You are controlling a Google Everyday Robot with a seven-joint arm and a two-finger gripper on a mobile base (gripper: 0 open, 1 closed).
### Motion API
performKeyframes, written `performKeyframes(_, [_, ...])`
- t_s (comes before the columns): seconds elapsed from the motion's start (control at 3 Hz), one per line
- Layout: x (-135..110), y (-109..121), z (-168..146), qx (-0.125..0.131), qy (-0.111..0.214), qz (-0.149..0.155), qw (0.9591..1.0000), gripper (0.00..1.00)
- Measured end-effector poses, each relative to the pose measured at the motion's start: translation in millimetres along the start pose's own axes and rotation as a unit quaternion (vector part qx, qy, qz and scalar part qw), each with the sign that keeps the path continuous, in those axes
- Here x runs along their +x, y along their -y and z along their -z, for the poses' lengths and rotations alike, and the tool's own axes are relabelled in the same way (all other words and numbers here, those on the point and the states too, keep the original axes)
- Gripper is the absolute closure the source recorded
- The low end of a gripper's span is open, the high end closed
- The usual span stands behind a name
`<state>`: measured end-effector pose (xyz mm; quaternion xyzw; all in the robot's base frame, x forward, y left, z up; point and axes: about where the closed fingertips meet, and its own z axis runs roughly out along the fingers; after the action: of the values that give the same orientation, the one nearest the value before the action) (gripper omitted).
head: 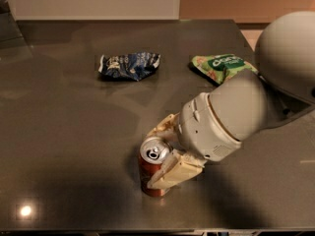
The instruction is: Knock coke can over
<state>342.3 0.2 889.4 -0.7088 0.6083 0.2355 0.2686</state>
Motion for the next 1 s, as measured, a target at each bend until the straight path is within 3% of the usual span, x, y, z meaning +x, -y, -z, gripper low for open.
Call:
performKeyframes(0.33, [-1.2, 4.6, 5.7, 0.001, 0.000, -0.003, 1.0000, 0.65])
performKeyframes(0.67, [-0.7, 20.2, 21.5, 0.004, -0.027, -0.006, 0.9996, 0.87])
performKeyframes(1.0, [8.2, 48.0, 41.5, 0.004, -0.089, -0.014, 0.9959, 1.00])
